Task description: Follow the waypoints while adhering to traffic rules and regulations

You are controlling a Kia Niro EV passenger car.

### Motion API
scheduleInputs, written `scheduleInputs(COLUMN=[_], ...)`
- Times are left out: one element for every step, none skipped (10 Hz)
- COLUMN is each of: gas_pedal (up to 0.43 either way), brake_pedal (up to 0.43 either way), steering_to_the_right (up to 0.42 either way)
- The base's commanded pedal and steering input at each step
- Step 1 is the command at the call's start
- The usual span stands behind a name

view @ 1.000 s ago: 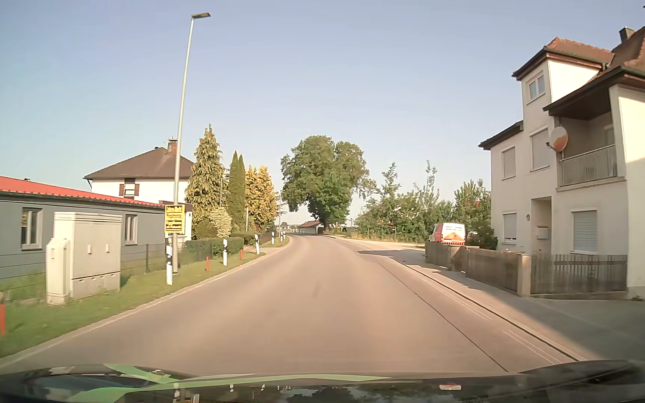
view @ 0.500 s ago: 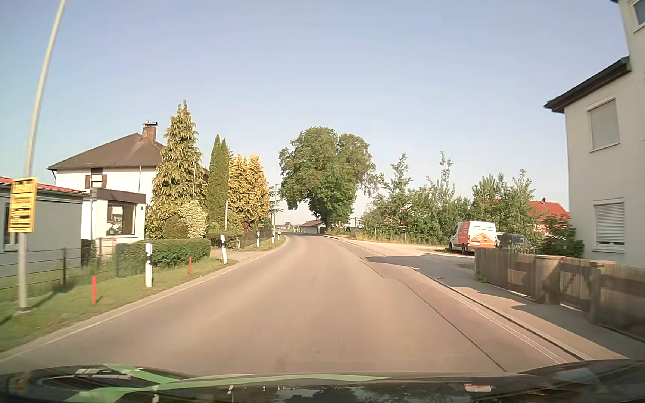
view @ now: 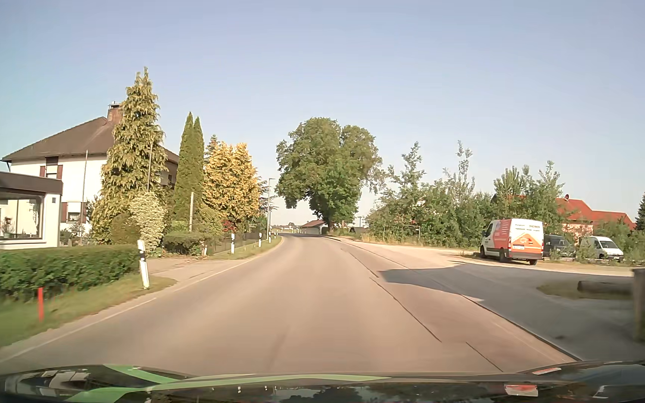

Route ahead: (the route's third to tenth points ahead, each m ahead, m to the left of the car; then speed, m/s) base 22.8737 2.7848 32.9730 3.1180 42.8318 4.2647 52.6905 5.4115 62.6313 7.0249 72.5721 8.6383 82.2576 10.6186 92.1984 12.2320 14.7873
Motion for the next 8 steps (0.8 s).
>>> scheduleInputs(gas_pedal=[0.110,0.130,0.150,0.150,0.150,0.150,0.150,0.150], brake_pedal=[0.000,0.000,0.000,0.000,0.000,0.000,0.000,0.000], steering_to_the_right=[-0.006,-0.007,-0.007,-0.006,-0.007,-0.008,-0.010,-0.016])
